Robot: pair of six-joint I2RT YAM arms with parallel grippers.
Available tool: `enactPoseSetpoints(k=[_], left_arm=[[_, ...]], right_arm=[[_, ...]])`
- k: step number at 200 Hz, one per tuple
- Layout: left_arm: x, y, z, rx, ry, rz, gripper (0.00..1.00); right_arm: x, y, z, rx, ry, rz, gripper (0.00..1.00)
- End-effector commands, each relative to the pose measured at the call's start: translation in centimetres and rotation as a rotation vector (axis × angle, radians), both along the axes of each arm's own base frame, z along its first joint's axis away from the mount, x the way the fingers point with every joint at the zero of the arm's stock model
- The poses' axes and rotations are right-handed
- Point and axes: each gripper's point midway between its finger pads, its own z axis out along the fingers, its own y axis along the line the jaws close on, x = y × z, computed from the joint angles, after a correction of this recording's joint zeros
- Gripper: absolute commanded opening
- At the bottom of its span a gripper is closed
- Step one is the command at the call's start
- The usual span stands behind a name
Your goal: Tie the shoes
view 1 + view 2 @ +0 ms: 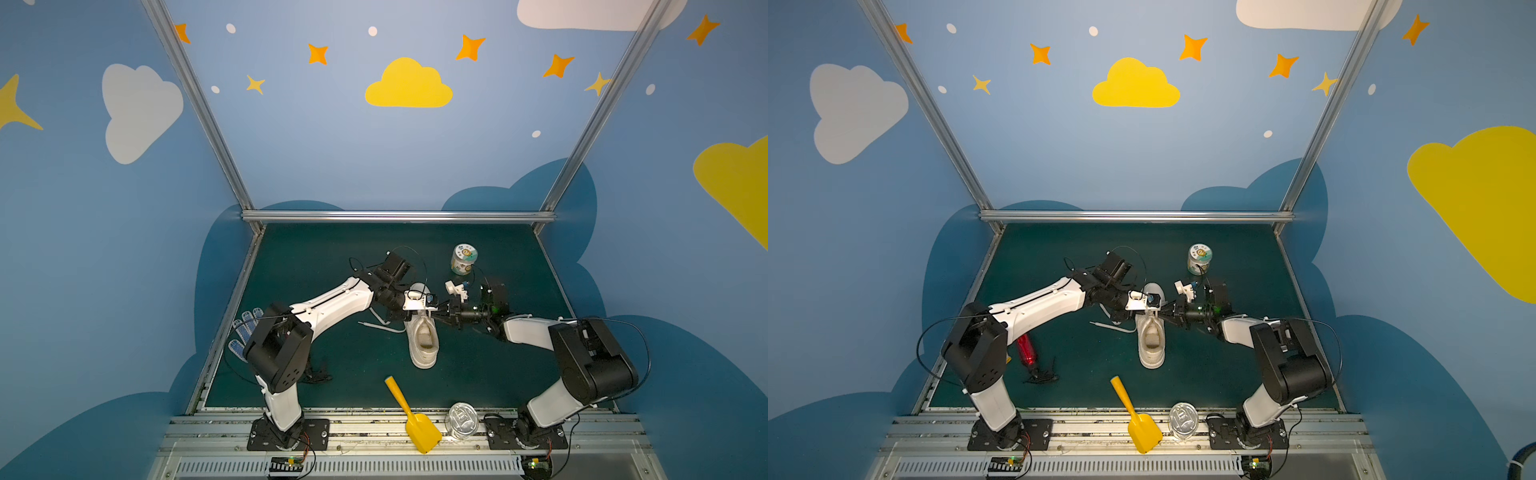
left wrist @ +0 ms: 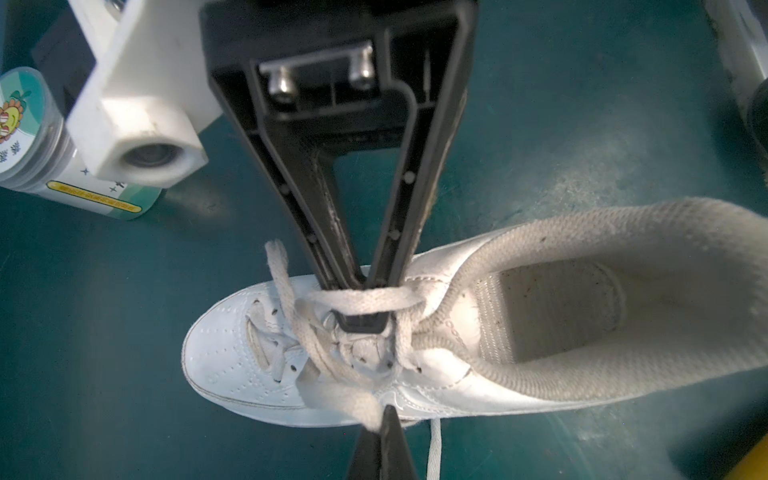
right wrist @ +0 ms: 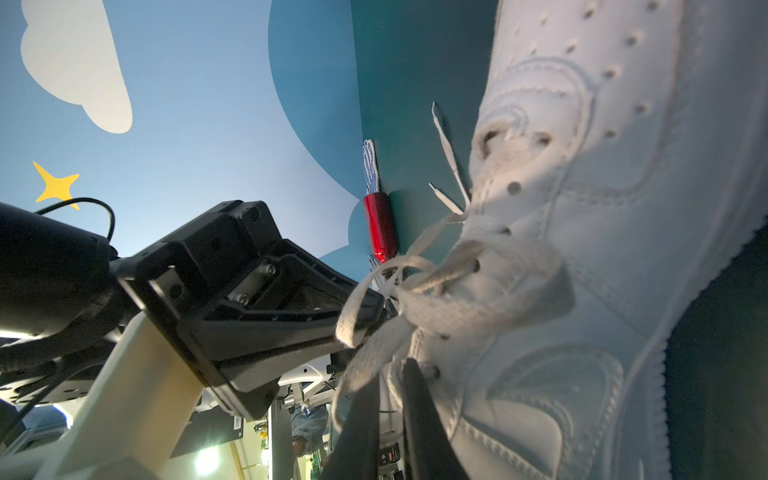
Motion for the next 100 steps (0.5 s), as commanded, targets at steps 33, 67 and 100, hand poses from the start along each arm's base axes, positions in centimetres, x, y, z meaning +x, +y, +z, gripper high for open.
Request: enactPoseSetpoints(k=[33,67,100], left_arm=[[-0.25,-0.79,0.08,-0.006,0.027,-0.013,0.03],[-0.5,-0.94,-0.15,0.01,0.028,-0.028,0.03],[-0.68,-1.14,-0.3,0.013,0.029,-0.034,0.03]], right_arm=[[0.46,0.52,0.77,0.027,-0.028,0.016,0.16],[0.41,0.61,0.87,0.03,-0.029,0.021,0.17],[0.42,0.73,0.93,0.032,-0.027,0.025,0.18]])
